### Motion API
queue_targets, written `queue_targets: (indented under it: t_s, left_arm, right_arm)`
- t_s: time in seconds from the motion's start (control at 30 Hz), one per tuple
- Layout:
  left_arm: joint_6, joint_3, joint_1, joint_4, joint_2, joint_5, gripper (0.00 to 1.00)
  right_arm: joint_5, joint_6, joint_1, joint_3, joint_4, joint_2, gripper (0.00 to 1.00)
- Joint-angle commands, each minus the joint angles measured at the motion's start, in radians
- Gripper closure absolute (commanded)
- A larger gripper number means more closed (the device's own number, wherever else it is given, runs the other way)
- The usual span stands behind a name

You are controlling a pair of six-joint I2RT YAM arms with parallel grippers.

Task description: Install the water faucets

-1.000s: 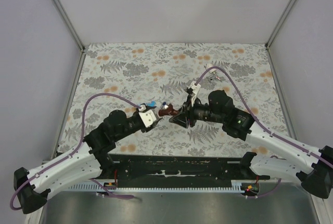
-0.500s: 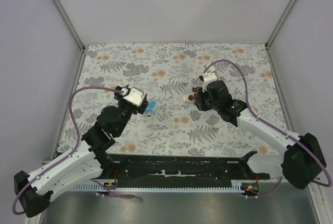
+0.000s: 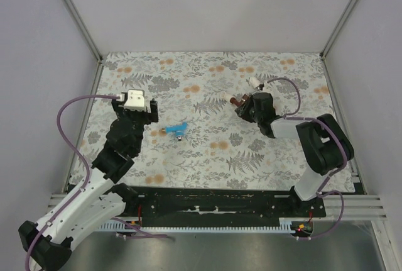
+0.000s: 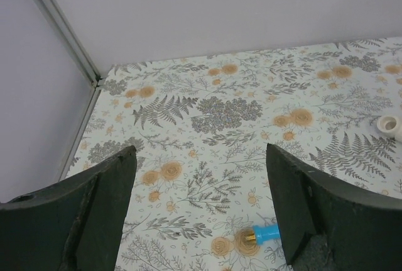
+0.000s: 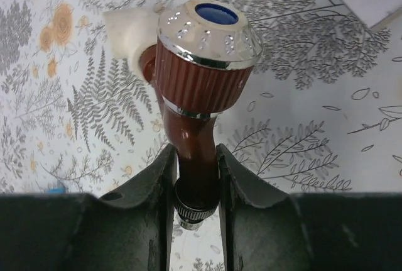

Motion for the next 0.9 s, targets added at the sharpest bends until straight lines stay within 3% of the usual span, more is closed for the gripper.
queue_targets:
  t_s: [0.0,0.1,0.13,0.27,0.53,0.73,0.87]
  left_arm:
    - [-0.069,0.045,0.015,-0.004,-0.009,-0.038,0.12]
    - [-0.068,0.048,0.018,-0.006,-0.02,-0.035,0.12]
    - [-0.065,0.047,0.02,-0.007,-0.02,-0.034,0.12]
    - [-0.069,0.062,0.032,-0.03,-0.018,-0.041,0.12]
    - [-0.187,0.125,0.164,-0.147,-0.001,-0.051,0.11]
    - [-0.319,0.185,0.253,-0.249,0.026,0.005,0.11]
    - [-0.368,0.309,0.257,-0.45,0.071,0.055,0.11]
  right_arm:
    - [-0.072,0.19,-0.055,-0.028,0.201,0.065,0.54]
    - [-0.073,0.186,-0.072,-0.086,0.184,0.027,0.24]
    - [-0.062,0.177,-0.078,-0.108,0.175,-0.004,0.02]
    - [0.033,0.114,-0.1,-0.166,-0.021,-0.181,0.02]
    - [0.355,-0.061,-0.137,-0.057,-0.676,-0.605,0.02]
    - [0.512,-0.178,-0.137,0.01,-0.851,-0.945,0.02]
    - [0.535,-0.265,-0.137,0.075,-0.937,-1.143,0.02]
